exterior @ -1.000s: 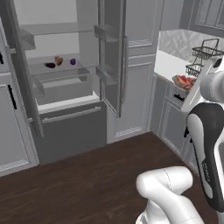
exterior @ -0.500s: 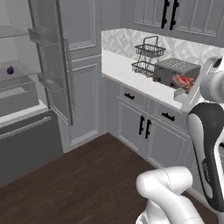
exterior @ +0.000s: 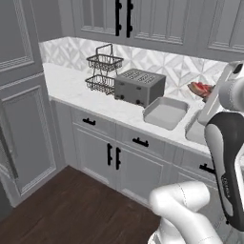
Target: Place one eggplant and one steak in each tupperware on the nearby counter, to pack two identical lunches.
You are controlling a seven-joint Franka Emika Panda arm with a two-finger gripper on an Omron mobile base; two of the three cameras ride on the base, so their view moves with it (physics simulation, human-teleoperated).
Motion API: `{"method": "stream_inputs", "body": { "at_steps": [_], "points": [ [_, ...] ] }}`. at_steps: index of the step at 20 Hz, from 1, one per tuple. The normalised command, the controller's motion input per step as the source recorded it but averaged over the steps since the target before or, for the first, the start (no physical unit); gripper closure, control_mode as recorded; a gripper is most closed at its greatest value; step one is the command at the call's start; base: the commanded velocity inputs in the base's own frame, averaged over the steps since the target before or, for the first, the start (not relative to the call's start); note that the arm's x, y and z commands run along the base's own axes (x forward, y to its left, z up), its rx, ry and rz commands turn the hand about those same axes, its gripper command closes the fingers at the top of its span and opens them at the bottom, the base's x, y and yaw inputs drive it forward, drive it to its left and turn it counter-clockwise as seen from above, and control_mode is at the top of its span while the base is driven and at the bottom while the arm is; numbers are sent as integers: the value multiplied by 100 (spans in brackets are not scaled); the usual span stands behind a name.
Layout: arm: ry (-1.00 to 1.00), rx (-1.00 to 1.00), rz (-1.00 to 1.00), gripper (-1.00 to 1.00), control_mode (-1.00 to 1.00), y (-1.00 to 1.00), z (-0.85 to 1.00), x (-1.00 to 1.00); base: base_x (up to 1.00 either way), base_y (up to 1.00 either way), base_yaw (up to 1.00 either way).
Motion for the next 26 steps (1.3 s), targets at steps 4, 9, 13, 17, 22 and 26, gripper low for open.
{"method": "stream_inputs", "body": {
  "at_steps": [4, 9, 13, 17, 22, 26],
  "points": [
    [0, 0, 0, 100, 100, 0, 0, 0, 100, 13, -43],
    [0, 0, 0, 100, 100, 0, 0, 0, 41, 25, -35],
    [0, -7, -13, 100, -100, 0, -50, 3, 0, 7, -14],
    [6, -6, -23, 100, -100, 0, -100, 51, 0, 0, 0],
    [12, 1, -11, 100, -100, -5, -98, 97, 0, 0, 0],
    [10, 11, -2, 100, -100, -6, -75, 100, 0, 0, 0]
  ]
}}
